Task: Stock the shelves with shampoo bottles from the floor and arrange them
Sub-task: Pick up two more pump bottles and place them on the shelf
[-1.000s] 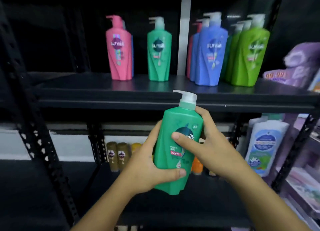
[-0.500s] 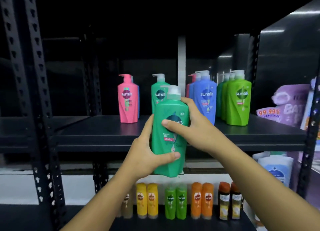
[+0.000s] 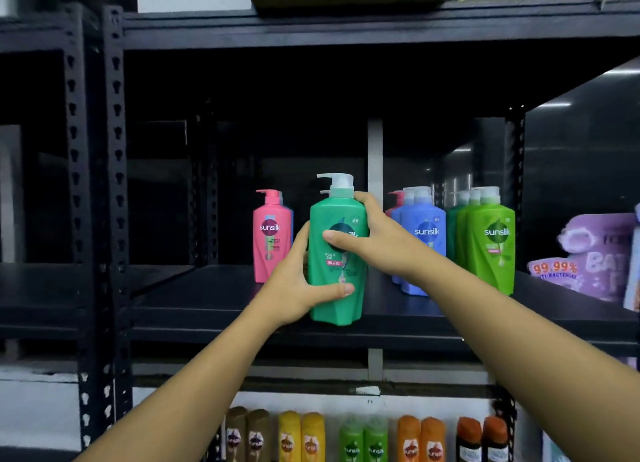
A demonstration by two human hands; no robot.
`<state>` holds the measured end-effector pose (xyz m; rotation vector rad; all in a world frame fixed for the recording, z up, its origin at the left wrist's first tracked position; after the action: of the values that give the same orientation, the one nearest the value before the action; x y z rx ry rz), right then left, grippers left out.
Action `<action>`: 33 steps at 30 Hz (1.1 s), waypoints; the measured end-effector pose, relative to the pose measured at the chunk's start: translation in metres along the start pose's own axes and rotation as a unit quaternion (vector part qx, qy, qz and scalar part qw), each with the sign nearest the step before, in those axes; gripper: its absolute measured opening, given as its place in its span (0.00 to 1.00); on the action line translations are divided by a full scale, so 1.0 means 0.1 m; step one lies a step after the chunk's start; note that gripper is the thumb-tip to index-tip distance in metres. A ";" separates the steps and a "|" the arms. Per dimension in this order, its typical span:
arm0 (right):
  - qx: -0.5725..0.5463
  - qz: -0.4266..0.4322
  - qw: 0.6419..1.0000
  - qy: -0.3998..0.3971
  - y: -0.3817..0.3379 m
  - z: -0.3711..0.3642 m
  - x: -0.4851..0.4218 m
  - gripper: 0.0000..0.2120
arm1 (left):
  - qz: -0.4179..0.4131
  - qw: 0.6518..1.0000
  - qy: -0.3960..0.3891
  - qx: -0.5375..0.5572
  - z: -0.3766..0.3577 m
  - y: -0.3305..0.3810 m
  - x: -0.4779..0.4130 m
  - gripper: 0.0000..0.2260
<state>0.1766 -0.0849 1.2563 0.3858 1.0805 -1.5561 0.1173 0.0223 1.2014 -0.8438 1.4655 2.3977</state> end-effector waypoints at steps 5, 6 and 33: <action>0.008 -0.012 1.000 -0.010 0.25 -0.09 -0.21 0.36 | 0.026 1.000 -0.012 0.004 0.09 -0.18 -0.19 0.40; 0.013 -0.010 1.000 -0.012 0.29 -0.11 -0.25 0.35 | 0.032 0.999 -0.010 0.005 0.11 -0.22 -0.23 0.40; -0.058 -0.090 0.994 -0.024 1.75 -0.39 -0.13 0.19 | 0.218 0.974 -0.053 -0.026 0.13 -1.33 -1.02 0.36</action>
<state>0.3269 -0.0335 1.1713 0.1743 1.1896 -1.6424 0.2562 0.1095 1.1645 -0.4227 1.6965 2.7474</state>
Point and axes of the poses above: each hand's wrist, its own x-axis away from the middle knuckle, its own z-axis out of the back of the hand, y = z × x, the point moved 10 cm from there along -x, towards the middle knuckle, and after that the axes turned 13 degrees about z, right-handed, at the moved point
